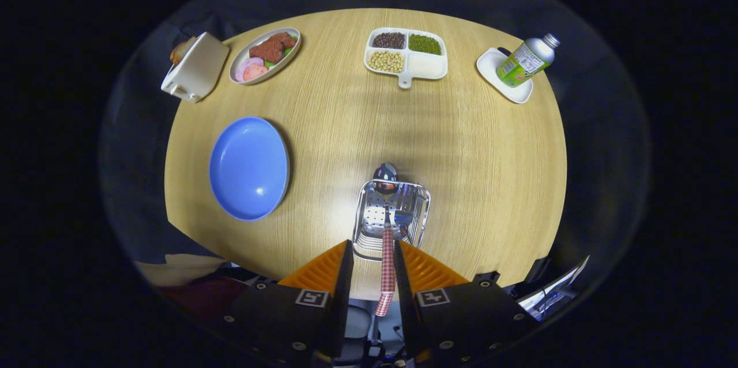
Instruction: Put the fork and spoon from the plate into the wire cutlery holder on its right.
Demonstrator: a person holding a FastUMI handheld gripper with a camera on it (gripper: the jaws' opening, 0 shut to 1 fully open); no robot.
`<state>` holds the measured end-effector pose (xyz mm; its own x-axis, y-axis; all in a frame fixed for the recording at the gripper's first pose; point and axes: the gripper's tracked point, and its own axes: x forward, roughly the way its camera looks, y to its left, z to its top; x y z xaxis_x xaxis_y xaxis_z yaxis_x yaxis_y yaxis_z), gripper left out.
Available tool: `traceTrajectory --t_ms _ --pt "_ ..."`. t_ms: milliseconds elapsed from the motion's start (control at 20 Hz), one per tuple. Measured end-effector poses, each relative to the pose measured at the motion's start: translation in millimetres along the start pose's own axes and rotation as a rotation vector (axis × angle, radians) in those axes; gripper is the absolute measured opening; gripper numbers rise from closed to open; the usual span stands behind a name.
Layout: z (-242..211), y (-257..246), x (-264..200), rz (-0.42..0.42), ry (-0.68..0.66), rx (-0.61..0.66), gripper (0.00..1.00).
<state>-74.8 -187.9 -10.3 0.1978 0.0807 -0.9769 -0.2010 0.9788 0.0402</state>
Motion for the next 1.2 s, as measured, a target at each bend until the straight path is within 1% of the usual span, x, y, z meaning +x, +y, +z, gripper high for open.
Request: traceTrajectory --t_ms 50,100,150,300,350,400,500,850,950,1050,1200 --pt "6.3 -0.8 -3.2 0.008 -0.037 0.019 0.46" --pt "13.5 -2.5 -7.4 0.013 -0.081 0.036 0.55" --pt "18.8 -2.5 -12.1 0.023 -0.118 0.049 0.59" --pt "33.7 -5.5 -32.8 0.069 -0.251 0.108 0.83" --pt "38.1 -8.9 -41.4 0.076 -0.297 0.126 0.9" --pt "44.0 -14.0 -50.7 0.073 -0.351 0.133 0.99" --pt "54.5 -26.6 -71.3 0.059 -0.469 0.145 1.0" --pt "71.4 -52.2 -136.5 0.098 -0.813 0.226 0.99" --pt "73.1 -61.0 -150.7 0.117 -0.897 0.272 0.99" --pt "71.0 -73.4 -159.3 0.102 -0.981 0.307 0.98" --pt "59.5 -84.1 -169.2 0.084 -1.054 0.323 0.98"
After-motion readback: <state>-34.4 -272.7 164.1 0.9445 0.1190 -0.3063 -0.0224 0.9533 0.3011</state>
